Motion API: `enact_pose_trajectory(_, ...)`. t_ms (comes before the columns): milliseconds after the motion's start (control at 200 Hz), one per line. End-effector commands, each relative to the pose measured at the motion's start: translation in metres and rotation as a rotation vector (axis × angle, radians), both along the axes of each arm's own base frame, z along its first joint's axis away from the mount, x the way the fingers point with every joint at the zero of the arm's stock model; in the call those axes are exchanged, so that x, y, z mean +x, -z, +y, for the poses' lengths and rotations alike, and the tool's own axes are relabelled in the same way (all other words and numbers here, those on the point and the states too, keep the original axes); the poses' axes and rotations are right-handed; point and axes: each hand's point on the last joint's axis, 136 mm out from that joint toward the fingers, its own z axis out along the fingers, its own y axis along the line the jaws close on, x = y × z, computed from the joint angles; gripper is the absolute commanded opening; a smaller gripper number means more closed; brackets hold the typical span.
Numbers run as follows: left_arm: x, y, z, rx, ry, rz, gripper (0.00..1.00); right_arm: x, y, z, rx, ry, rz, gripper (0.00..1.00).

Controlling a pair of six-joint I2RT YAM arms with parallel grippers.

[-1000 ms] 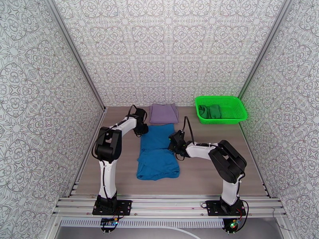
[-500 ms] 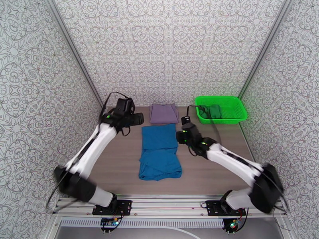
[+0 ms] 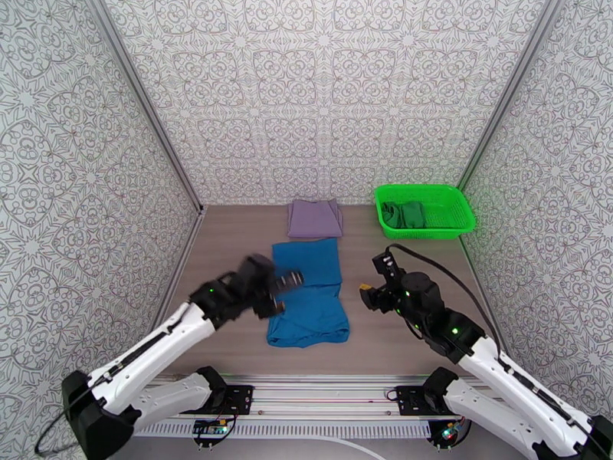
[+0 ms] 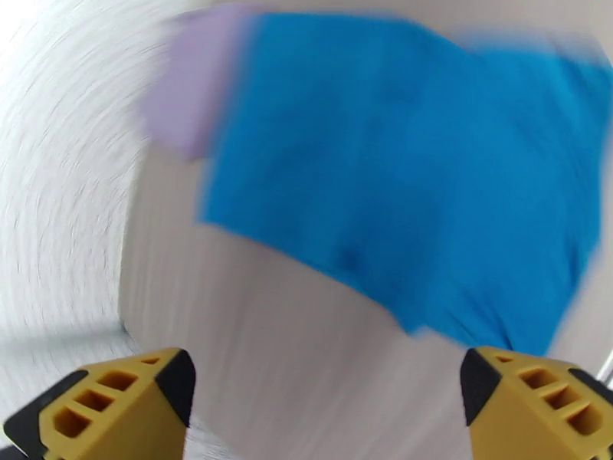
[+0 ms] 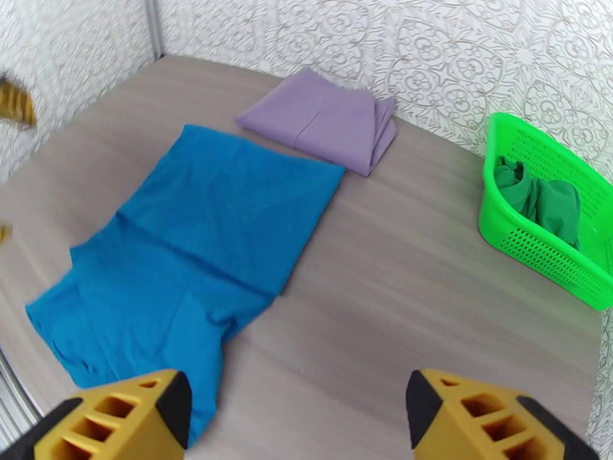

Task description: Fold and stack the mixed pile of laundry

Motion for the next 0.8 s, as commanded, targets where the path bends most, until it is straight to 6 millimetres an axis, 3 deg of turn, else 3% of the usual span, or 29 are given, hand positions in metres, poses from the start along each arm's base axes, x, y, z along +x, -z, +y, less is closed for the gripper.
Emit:
enact_pose_trajectory(0,-0.042,0.03,0.034,0.249,0.174,0.025,0.82,-0.002,0.003,0.002,-0.023,-0.042,-0.021,0.81)
enact_pose_trajectory(150,-0.06,0.051,0.039,0.277,0.199,0.042,0.82,0.0,0.007,0.007,-0.032,-0.055,-0.003,0.83)
enact_pose_trajectory(245,-0.06,0.068,0.03,0.262,0.205,0.042,0.86,0.002,0.011,0.008,-0.038,-0.05,0.008,0.83)
enact_pose_trajectory(425,-0.045,0.102,0.007,0.231,0.222,0.01,0.91,0.003,0.015,0.01,-0.039,-0.056,0.03,0.84)
enact_pose_trajectory(550,-0.026,0.115,0.0,0.205,0.193,-0.015,0.9,0.001,0.017,0.011,-0.035,-0.062,0.043,0.84)
enact_pose_trajectory(665,-0.009,0.119,0.001,0.182,0.154,-0.037,0.81,0.0,0.019,0.013,-0.026,-0.069,0.059,0.84)
enact_pose_trajectory(795,-0.003,0.125,0.007,0.186,0.125,-0.018,0.63,-0.002,0.023,0.014,-0.023,-0.077,0.074,0.84)
